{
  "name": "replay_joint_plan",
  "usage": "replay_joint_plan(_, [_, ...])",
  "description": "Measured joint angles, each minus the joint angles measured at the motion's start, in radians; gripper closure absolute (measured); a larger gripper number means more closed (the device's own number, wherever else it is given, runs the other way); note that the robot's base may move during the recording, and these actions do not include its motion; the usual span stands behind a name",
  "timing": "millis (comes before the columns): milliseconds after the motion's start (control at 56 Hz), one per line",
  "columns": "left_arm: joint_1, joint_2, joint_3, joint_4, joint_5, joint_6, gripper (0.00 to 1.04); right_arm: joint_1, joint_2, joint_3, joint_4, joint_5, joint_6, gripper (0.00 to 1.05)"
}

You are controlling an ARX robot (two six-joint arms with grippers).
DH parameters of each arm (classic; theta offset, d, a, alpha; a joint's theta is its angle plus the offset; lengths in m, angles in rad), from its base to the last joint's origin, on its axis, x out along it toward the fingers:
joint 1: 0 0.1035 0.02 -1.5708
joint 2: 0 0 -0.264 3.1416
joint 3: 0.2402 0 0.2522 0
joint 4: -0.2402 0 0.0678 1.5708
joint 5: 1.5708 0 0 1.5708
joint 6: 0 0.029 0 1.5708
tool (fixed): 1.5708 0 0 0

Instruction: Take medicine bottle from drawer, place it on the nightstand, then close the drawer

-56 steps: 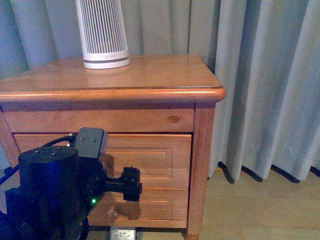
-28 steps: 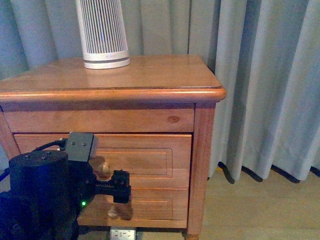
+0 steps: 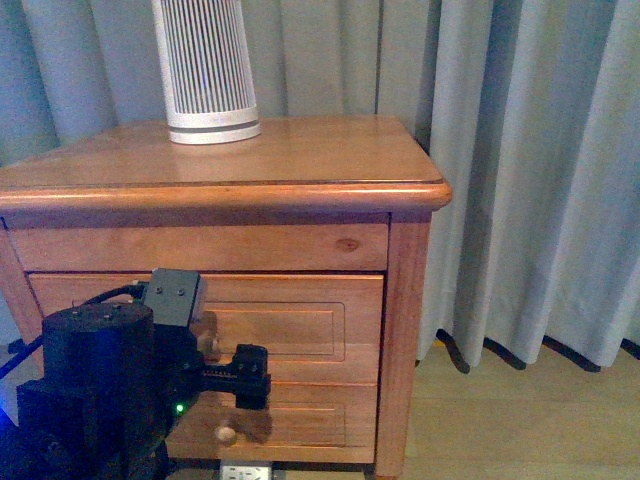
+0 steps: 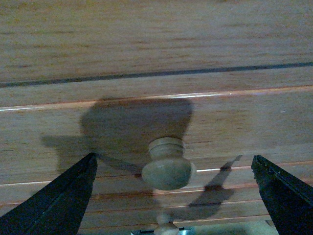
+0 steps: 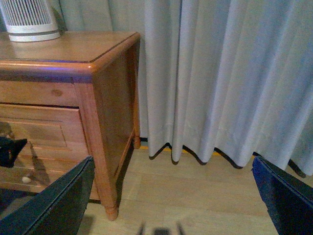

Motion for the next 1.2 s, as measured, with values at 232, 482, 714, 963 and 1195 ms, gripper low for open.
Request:
replay_joint_plan(232, [0.014, 0.000, 0.000, 0.002, -0.009, 0.000, 0.34, 0.000, 0.000, 0.000, 0.000, 0.000, 0.000, 0.07])
replay_joint_plan(482, [0.018, 0.000, 0.000, 0.009, 0.006, 0.001, 0.73, 0.000, 0.000, 0.000, 0.000, 0.000, 0.000, 0.07])
replay_joint_plan(714, [0.014, 0.000, 0.000, 0.017, 0.006, 0.000, 0.80, 0.000, 0.000, 0.000, 0.000, 0.000, 0.000, 0.07])
replay_joint_plan(963, [0.000, -0.007, -0.067, 0.091, -0.008, 0.009, 0.80, 0.000, 0.000, 0.000, 0.000, 0.000, 0.000, 0.07])
replay_joint_plan(1195, [-0.065, -0.117, -0.317, 0.166, -0.095, 0.022, 0.80, 0.000, 0.000, 0.000, 0.000, 0.000, 0.000, 0.07])
